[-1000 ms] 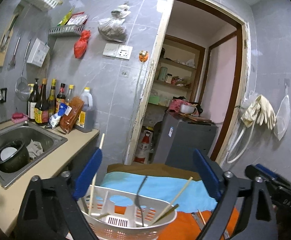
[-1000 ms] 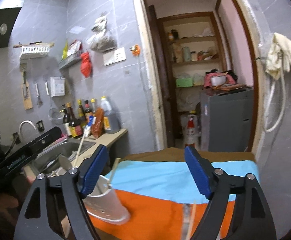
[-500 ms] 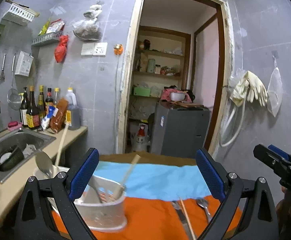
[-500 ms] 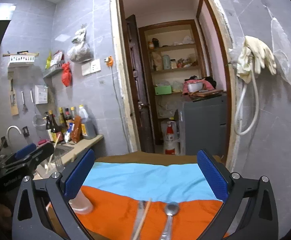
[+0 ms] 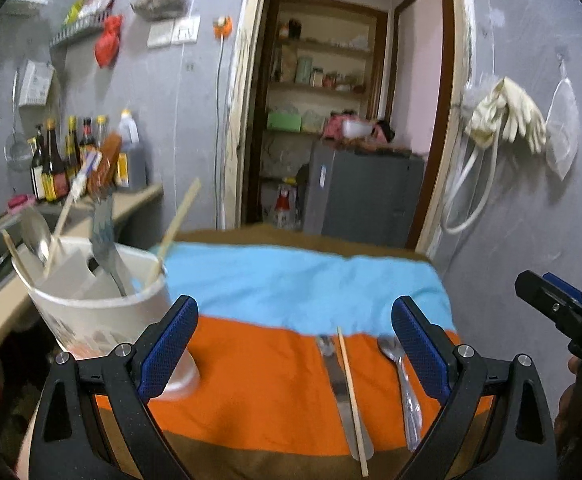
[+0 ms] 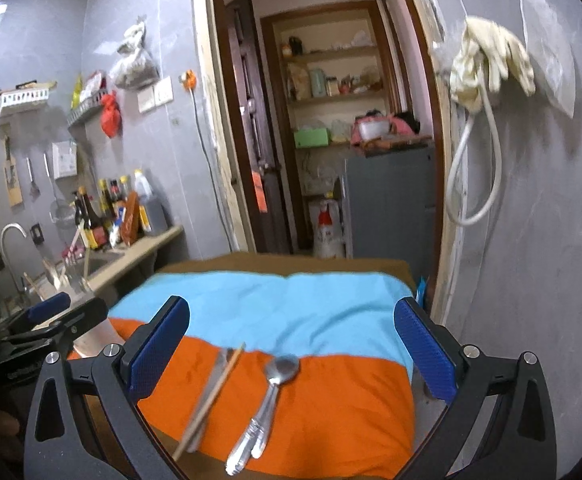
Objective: Organize utensils
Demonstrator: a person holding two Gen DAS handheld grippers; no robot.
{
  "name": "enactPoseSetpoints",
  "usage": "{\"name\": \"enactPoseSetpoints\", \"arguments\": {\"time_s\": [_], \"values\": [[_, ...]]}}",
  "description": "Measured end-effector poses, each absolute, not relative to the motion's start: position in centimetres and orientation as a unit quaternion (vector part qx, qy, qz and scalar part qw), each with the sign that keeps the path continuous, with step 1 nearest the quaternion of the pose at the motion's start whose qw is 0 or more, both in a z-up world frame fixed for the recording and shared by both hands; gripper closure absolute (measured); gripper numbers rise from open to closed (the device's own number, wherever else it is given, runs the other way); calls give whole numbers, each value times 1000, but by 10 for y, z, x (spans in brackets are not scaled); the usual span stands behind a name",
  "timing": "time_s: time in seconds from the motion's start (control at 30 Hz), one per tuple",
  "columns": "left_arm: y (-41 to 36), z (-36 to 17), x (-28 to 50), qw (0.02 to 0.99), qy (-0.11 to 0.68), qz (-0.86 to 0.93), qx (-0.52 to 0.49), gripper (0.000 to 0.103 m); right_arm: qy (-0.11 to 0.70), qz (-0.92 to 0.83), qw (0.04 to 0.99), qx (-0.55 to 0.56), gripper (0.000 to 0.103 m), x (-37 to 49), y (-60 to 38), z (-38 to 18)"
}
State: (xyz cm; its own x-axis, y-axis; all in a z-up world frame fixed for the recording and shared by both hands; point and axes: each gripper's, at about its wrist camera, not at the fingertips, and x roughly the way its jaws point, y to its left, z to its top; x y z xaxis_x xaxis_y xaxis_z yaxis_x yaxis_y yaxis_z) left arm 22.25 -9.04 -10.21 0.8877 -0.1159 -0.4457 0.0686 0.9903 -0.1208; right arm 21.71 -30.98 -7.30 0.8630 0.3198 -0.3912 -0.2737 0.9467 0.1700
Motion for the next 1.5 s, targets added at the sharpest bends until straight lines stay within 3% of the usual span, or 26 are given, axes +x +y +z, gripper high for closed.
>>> {"name": "enactPoseSetpoints", "arguments": {"time_s": [0.13,0.5,0.67,1.0,1.07,1.27,1.5], "values": [[-97,-125,236,961,268,-48,-48,8,248,164,953,63,2,230,-314,-94],[-113,-171,275,927,359,-98,-40,12,353,208,909,73,42,267,-305,-148],[-122,-188,291,905,409,-116,-33,28,388,220,892,73,50,276,-302,-163],[-126,-200,300,887,444,-123,-21,56,414,228,878,77,52,280,-303,-175],[-122,-201,301,885,447,-128,-31,67,418,231,875,77,52,282,-301,-176],[-116,-200,302,879,454,-134,-60,87,431,240,867,72,57,287,-291,-179],[-103,-200,303,873,465,-119,-94,98,448,243,857,72,65,297,-284,-184]]}}
